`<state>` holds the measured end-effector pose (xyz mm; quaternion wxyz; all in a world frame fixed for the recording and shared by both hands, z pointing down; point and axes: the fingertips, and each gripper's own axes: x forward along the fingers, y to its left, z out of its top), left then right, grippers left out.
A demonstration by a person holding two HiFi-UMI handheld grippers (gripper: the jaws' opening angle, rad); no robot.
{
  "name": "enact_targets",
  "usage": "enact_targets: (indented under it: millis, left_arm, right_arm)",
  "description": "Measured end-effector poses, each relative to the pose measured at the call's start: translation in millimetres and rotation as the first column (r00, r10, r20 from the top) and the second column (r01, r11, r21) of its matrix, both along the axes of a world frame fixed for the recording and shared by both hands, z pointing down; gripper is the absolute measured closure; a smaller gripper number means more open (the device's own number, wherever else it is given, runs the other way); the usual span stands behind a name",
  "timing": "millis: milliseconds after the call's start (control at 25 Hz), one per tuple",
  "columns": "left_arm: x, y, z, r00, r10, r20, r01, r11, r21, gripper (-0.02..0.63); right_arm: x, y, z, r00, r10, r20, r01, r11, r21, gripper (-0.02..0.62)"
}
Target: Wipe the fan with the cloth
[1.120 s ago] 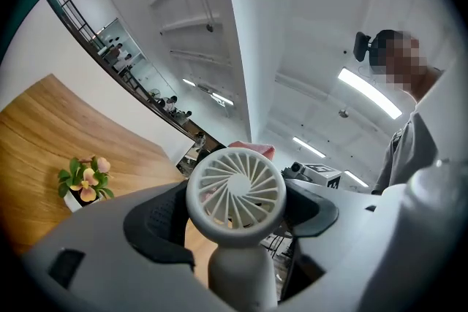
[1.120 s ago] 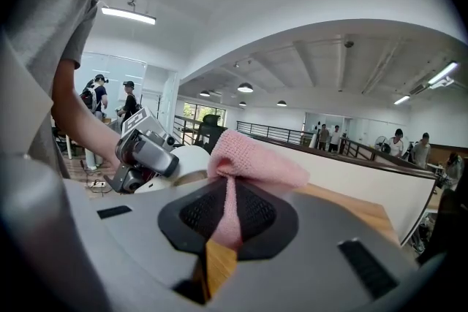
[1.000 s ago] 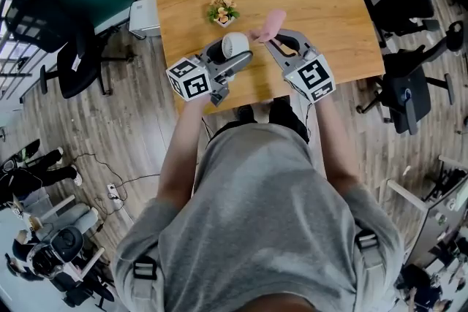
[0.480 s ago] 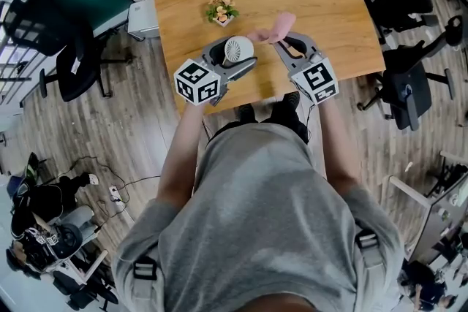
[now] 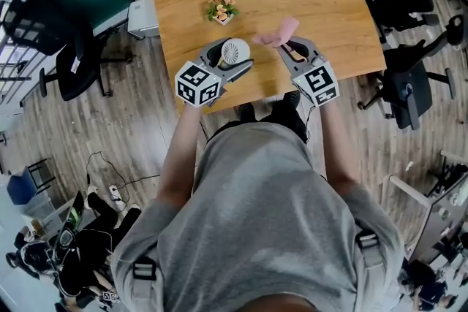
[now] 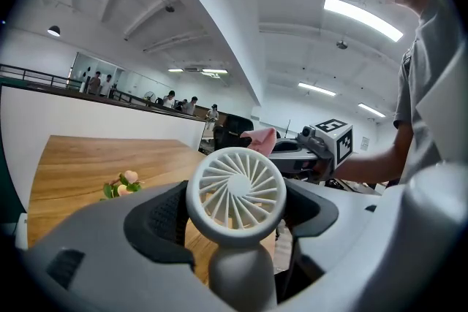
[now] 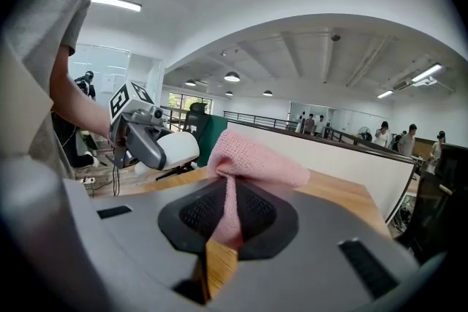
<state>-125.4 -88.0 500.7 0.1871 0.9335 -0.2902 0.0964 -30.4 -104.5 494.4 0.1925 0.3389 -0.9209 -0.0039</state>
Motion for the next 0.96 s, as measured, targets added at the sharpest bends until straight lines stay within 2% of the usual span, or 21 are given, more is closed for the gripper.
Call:
enact_targets:
  millis: [520,960]
  left_arm:
    - [4.1,-1.0,3.3,0.999,0.018,0.028,-0.018,1.000,0.002,0.216]
    - [9.1,-2.5,12.6,0.996,0.044,0.082,-0.045,0.999,0.009,0.216]
  right_arm:
    - [10.8,1.6,7.2,0.999,0.030,-0.022,-0.030,0.999,-0.014,0.557]
    - [18.7,-4.9,7.0,0.998,0.059,-0.030,-0.059,0.998,0.000,0.557]
